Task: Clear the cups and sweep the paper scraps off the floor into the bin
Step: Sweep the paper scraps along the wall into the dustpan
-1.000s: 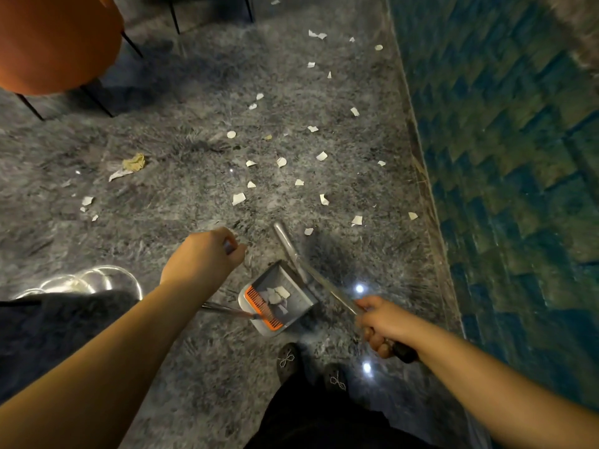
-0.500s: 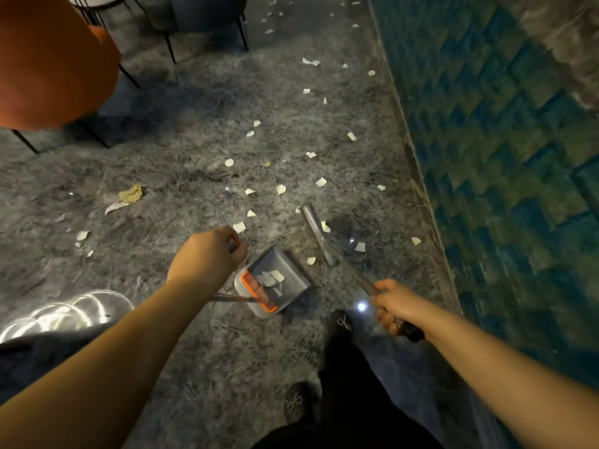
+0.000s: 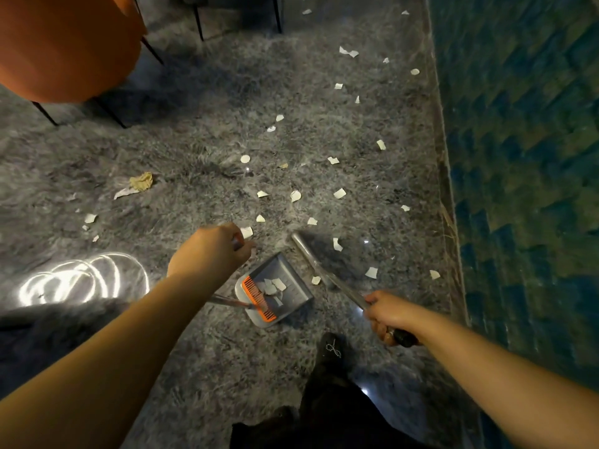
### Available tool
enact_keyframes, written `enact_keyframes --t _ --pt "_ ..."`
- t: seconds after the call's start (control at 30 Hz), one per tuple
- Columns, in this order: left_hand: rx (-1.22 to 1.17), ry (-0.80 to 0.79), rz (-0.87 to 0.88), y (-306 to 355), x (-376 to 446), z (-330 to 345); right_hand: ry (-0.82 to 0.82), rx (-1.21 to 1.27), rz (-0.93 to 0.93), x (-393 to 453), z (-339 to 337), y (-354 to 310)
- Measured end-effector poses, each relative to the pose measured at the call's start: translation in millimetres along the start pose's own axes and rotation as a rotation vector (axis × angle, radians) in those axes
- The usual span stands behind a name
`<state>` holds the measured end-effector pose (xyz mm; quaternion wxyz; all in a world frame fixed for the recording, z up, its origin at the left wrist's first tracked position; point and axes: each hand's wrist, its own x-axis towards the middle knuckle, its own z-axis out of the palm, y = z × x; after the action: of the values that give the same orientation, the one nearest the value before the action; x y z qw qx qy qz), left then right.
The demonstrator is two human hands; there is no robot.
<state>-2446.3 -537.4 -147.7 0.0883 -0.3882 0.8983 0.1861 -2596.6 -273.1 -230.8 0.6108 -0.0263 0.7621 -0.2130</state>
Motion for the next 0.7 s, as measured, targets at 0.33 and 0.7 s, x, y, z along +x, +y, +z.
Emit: enact_keyframes --t 0.33,0.7 --pt "0.005 -0.02 -0.032 -5 17 -7 -0.137 0.132 0.038 2 3 -37" --pt "-0.038 -0.043 0.085 -17 39 -20 0.053 0.268 -0.017 -12 21 -50"
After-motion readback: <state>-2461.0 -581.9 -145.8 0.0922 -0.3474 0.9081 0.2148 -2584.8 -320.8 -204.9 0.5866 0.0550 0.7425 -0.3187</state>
